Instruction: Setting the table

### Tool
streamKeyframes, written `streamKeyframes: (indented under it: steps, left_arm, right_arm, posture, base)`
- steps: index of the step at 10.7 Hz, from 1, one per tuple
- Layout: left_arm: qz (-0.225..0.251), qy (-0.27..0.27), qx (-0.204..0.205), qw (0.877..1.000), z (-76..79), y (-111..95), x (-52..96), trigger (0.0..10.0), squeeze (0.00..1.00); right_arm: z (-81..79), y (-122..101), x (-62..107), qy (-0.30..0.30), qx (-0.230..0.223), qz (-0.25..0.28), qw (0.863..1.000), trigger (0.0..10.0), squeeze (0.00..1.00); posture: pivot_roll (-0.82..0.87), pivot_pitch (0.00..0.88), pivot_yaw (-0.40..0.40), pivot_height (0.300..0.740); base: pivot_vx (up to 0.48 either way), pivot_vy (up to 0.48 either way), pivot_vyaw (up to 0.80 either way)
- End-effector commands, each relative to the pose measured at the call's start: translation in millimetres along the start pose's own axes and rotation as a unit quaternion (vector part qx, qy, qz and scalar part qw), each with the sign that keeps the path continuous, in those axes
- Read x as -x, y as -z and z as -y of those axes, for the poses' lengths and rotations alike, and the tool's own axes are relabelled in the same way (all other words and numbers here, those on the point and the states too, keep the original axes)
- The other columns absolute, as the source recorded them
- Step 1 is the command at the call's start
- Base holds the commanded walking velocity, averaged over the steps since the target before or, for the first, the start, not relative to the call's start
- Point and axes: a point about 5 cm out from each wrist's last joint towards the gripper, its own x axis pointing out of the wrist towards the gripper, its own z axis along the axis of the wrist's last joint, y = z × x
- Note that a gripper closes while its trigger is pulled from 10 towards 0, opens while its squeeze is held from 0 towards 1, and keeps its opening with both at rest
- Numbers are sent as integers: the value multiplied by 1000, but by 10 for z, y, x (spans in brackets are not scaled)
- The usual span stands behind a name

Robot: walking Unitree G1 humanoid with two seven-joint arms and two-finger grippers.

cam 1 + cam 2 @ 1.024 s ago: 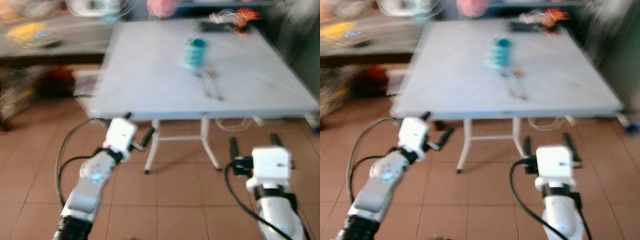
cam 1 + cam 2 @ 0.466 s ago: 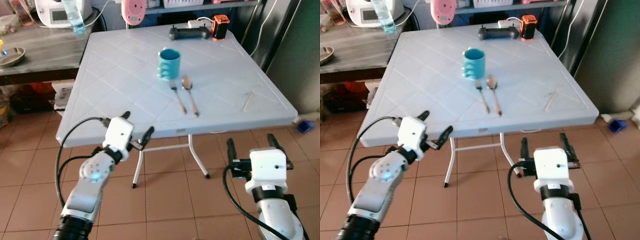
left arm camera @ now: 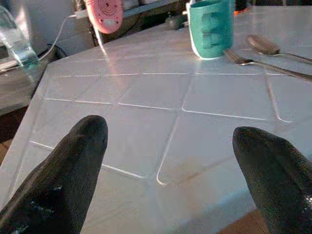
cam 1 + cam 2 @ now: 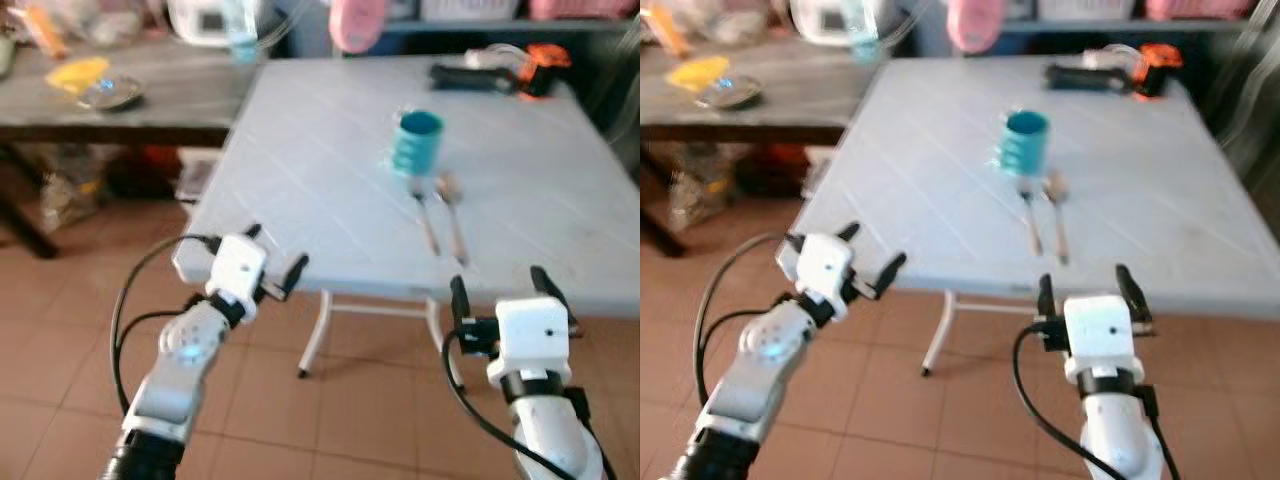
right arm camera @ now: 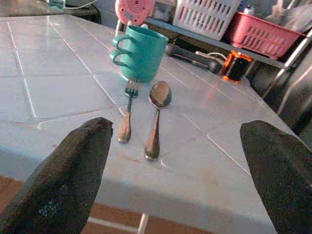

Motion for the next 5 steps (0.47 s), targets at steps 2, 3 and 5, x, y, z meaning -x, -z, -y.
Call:
streamKeyframes:
  steps: [2, 3, 5]
  left_arm:
    - [-2, 12, 0, 1000, 61, 14, -12, 10000, 0]
    - [-3, 13, -1, 1000, 63, 18, -11, 10000, 0]
    - [-4, 15, -1, 1000, 68, 22, -10, 10000, 0]
  right_arm:
    - [45, 0, 9, 9, 4, 0, 1000, 10000, 0]
    - [45, 3, 8, 12, 4, -2, 1000, 10000, 0]
    - [48, 6, 5, 15, -2, -2, 1000, 10000, 0]
  posture:
    - [-55, 138, 71, 740]
    - [-55, 138, 71, 740]
    - [-54, 141, 71, 740]
  base:
    - [276, 0, 434]
    - [266, 0, 0]
    - [268, 0, 0]
